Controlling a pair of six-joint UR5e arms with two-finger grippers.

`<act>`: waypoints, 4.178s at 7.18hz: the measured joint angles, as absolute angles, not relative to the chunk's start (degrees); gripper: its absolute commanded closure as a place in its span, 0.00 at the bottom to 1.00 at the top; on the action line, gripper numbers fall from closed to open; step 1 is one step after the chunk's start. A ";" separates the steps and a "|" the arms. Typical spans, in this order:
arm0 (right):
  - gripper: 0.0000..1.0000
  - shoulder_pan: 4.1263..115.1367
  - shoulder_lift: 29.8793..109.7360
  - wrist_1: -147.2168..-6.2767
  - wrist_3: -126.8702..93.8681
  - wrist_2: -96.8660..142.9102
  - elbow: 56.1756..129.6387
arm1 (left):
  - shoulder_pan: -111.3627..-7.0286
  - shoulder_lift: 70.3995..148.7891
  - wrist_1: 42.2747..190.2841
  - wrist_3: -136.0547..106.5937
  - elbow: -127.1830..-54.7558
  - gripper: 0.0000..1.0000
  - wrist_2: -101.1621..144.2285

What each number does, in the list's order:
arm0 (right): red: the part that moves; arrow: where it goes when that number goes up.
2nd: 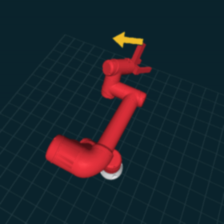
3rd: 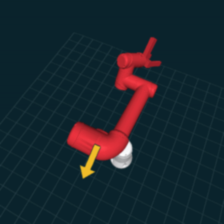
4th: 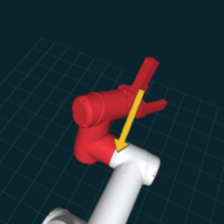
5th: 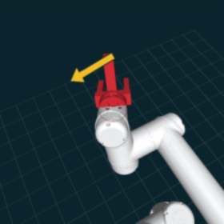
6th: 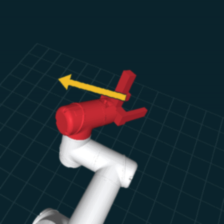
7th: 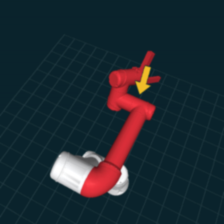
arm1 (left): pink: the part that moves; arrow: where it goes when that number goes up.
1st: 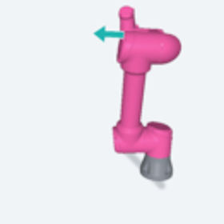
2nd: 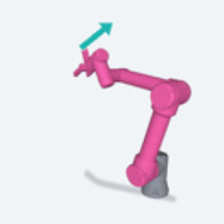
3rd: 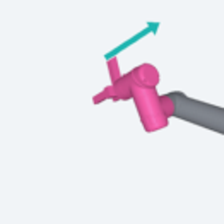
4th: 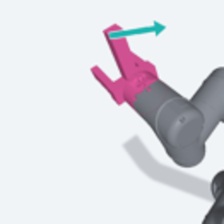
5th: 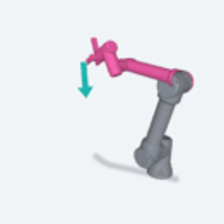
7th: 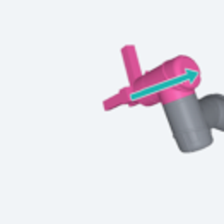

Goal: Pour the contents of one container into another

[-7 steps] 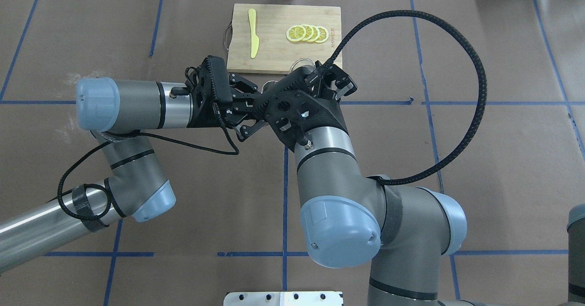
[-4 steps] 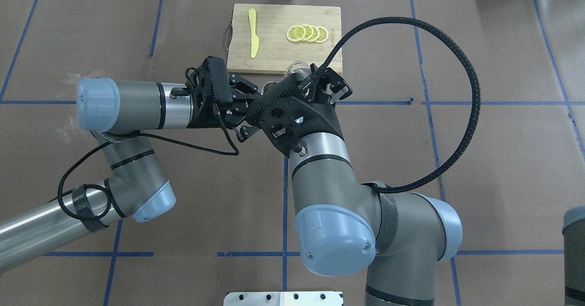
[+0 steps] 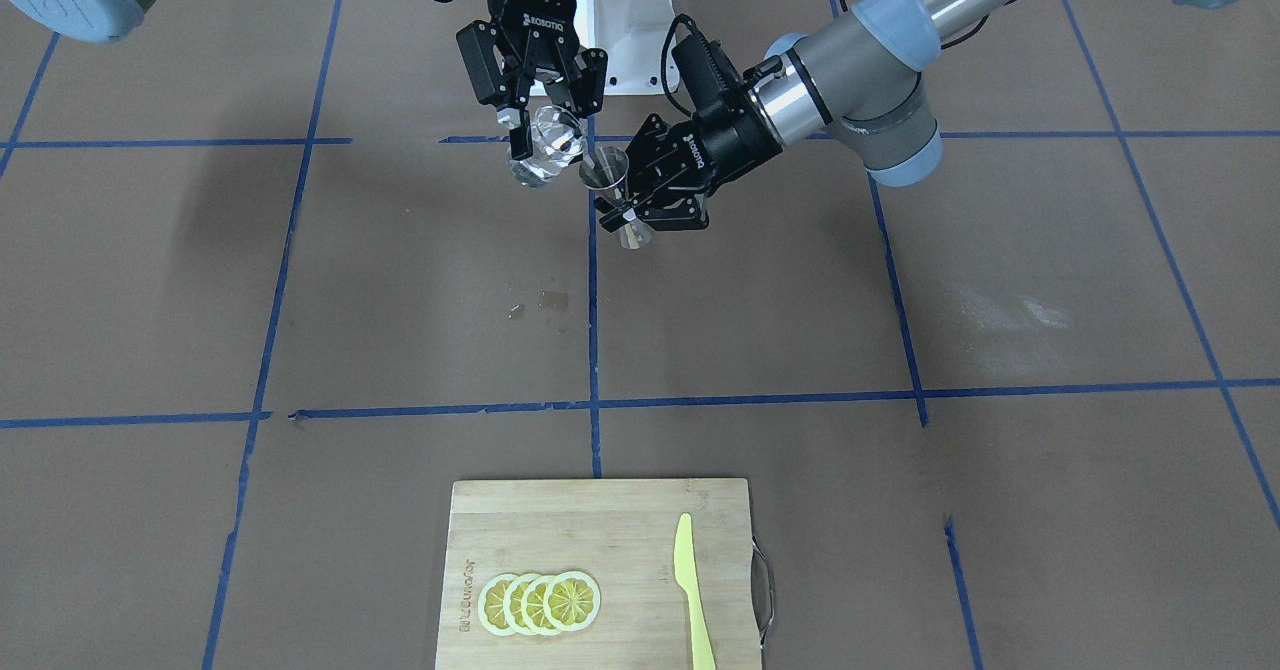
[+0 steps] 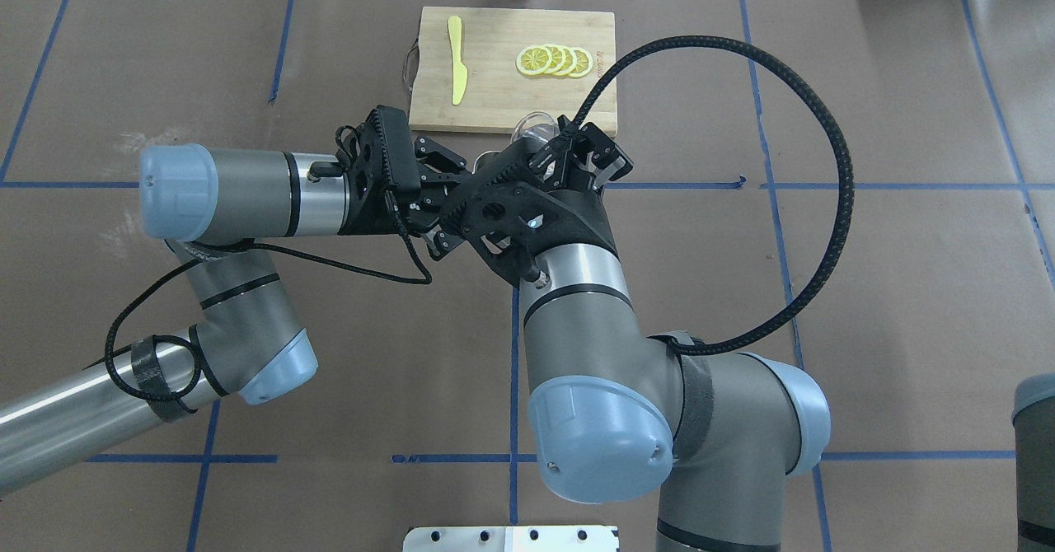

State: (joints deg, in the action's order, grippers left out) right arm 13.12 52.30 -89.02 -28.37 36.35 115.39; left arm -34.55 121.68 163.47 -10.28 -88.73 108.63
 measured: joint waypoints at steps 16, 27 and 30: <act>1.00 11.69 49.83 -90.16 -15.58 27.61 110.41 | -34.45 121.81 163.45 -10.28 -88.86 1.00 108.63; 1.00 11.69 49.83 -90.59 -13.02 26.64 110.05 | -34.45 121.81 163.39 -10.22 -88.87 1.00 108.63; 1.00 11.69 49.68 -90.54 -8.67 26.48 110.04 | -34.45 121.88 163.39 -9.95 -88.86 1.00 108.63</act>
